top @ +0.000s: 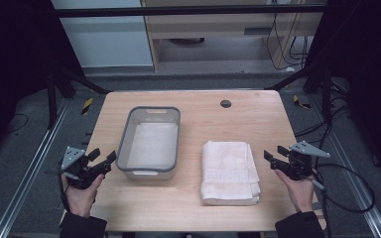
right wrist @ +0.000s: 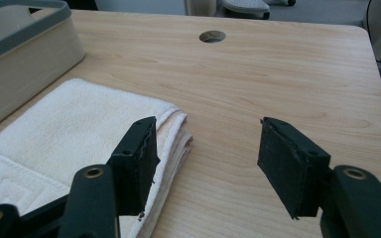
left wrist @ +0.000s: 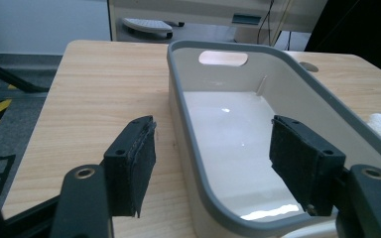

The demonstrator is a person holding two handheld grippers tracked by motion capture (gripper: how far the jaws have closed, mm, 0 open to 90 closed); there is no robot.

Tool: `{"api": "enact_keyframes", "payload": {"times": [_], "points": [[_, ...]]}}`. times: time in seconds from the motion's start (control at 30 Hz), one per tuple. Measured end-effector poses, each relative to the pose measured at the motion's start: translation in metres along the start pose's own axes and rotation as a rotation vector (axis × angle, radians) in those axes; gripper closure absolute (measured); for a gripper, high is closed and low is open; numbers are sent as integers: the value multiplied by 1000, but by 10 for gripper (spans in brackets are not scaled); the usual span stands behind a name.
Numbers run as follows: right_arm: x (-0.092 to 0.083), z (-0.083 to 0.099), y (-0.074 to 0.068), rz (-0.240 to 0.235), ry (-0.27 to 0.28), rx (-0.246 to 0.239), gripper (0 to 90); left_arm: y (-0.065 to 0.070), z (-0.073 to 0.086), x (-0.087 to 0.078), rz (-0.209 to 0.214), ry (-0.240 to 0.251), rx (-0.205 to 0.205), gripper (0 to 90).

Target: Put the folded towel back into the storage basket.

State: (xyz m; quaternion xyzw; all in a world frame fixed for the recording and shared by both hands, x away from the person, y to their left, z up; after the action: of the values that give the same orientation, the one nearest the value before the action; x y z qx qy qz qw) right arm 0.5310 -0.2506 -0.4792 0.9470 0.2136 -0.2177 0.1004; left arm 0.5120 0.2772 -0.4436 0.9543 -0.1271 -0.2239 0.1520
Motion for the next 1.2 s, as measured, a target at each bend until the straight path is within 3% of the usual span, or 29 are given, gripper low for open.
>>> {"api": "enact_keyframes", "payload": {"times": [0.4,0.7,1.2], "points": [[-7,-13,8,2,23,14,370,28,-5,8,39,-9,40,322],[-9,-26,12,-9,46,21,356,60,-10,18,75,-17,89,320],[0,-45,6,-43,48,-2,340,105,-5,32,135,-41,144,323]]}}
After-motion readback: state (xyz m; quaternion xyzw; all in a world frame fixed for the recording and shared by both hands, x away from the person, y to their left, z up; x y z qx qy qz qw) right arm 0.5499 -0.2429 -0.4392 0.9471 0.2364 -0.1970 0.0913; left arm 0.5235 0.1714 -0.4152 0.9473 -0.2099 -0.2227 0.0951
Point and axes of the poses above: each handheld gripper's, and its own axes: x roughly forward along the jaws, z roughly out of its underside, y roughly to its right, the point moved 9 cm from there along x, roughly forward along the jaws, and after that the axes turned 13 degrees about -x, right-handed, at the moved point
